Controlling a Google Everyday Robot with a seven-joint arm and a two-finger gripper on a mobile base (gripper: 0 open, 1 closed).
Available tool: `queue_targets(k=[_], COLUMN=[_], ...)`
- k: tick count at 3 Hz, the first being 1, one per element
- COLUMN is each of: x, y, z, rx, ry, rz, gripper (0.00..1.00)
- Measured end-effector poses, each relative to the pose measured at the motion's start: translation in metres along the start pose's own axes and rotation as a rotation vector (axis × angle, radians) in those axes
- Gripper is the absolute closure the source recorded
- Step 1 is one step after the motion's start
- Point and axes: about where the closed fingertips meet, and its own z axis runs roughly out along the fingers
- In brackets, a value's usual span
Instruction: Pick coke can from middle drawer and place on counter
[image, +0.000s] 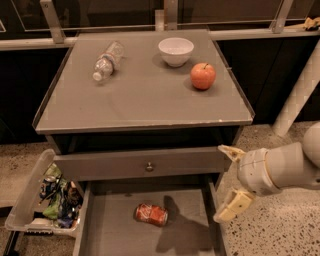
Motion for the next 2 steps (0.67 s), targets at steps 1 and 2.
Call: queue_targets(k=[1, 2], x=[0.0165, 0.0162], y=[-0.0051, -0.005], z=[0.0546, 0.0544], rx=[0.003, 0.002], ry=[-0.105, -0.105], rz=[0.077, 0.076], gripper=[0.0, 0.0])
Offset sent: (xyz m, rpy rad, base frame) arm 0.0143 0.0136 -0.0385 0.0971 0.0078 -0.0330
